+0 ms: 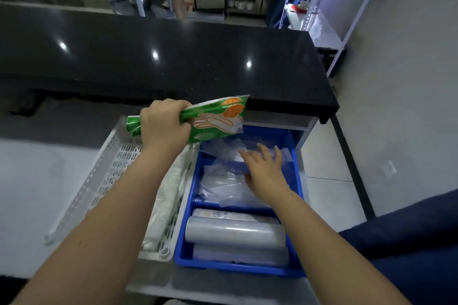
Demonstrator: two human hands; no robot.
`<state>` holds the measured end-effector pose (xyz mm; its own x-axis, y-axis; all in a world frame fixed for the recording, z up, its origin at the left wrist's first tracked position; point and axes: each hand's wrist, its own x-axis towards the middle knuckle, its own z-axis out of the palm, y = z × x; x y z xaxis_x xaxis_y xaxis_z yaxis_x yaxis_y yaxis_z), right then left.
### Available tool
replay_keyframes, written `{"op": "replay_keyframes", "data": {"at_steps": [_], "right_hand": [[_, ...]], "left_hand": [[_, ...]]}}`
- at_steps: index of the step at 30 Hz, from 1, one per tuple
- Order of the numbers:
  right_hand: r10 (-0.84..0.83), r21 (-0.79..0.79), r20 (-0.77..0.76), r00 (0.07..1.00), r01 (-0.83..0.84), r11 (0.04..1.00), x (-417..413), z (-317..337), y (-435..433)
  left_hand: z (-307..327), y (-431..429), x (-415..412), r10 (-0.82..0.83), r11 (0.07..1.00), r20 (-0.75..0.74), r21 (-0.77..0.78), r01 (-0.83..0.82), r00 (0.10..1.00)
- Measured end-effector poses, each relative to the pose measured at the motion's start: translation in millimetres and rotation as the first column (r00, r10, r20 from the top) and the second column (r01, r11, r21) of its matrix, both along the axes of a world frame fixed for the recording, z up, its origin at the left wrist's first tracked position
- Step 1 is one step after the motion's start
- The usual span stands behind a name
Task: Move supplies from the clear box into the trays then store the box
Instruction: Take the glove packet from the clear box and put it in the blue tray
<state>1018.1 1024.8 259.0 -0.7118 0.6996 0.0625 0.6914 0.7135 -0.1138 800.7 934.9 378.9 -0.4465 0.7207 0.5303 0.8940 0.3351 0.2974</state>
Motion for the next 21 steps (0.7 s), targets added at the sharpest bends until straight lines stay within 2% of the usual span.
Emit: {"op": "replay_keyframes", "data": {"at_steps": [3,5,8,11,17,21], "right_hand": [[0.235,0.039,-0.036,0.971,-0.234,0.972,7,-11,-16],[0.271,-0.066,-0.053,0.961,-0.274,0.959,10,-16,-20],[0.220,-0.284,-0.004,0.976,-0.212,0.935,11,-22,-22],[0.164,-0.404,-0.013,0.986,-0.156,0.901,12,-23,-27],[0.039,-0.552,-0.053,0.998,-0.061,0.831,26,-22,-47],[0.071,-0.605,0.002,0.998,-0.055,0.794,26,-13,-46]], "left_hand": [[2,1,2,0.000,1.000,-0.005,-0.017,0.000,1.000],[1,4,3,-0.007,1.000,-0.004,-0.027,0.007,1.000],[0,8,4,-0.011,0.999,0.002,-0.047,0.011,1.000],[-3,10,3,-0.026,0.998,0.009,-0.051,0.026,1.000],[-13,14,4,-0.068,0.996,0.032,-0.057,0.070,0.997],[-16,15,4,-0.085,0.994,0.044,-0.058,0.088,0.995]]}}
